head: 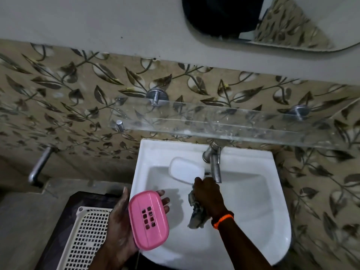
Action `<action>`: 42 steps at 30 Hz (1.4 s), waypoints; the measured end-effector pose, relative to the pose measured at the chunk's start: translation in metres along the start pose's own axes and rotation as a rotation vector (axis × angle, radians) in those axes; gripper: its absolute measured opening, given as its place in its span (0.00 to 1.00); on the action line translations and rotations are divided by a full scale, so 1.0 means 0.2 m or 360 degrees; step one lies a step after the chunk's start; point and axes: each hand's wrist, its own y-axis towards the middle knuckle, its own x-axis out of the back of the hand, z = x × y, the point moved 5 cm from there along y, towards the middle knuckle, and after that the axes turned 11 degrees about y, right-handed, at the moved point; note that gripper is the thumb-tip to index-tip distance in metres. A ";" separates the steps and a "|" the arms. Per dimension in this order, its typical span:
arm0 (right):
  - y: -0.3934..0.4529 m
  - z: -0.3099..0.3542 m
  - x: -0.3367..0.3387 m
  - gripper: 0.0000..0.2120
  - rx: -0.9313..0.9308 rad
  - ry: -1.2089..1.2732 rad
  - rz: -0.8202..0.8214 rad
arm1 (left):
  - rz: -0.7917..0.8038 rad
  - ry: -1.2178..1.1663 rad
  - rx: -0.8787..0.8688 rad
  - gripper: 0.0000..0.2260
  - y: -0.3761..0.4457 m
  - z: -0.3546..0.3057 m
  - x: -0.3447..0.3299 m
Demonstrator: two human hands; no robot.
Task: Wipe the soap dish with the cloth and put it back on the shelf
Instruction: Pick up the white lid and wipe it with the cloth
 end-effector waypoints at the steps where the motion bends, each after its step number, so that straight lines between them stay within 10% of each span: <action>1: -0.03 -0.05 0.04 0.14 0.0032 -0.0027 -0.0044 | 0.0040 -0.0031 0.0011 0.44 0.00 0.02 0.00; 23: -0.44 -0.03 0.74 0.11 0.1236 -0.0772 -0.1303 | -0.0002 -0.0009 0.0189 0.48 -0.03 0.06 -0.27; 42: -0.48 0.09 0.85 0.14 0.1681 -0.1173 -0.1205 | 0.0025 -0.0032 0.0201 0.48 -0.03 0.09 -0.33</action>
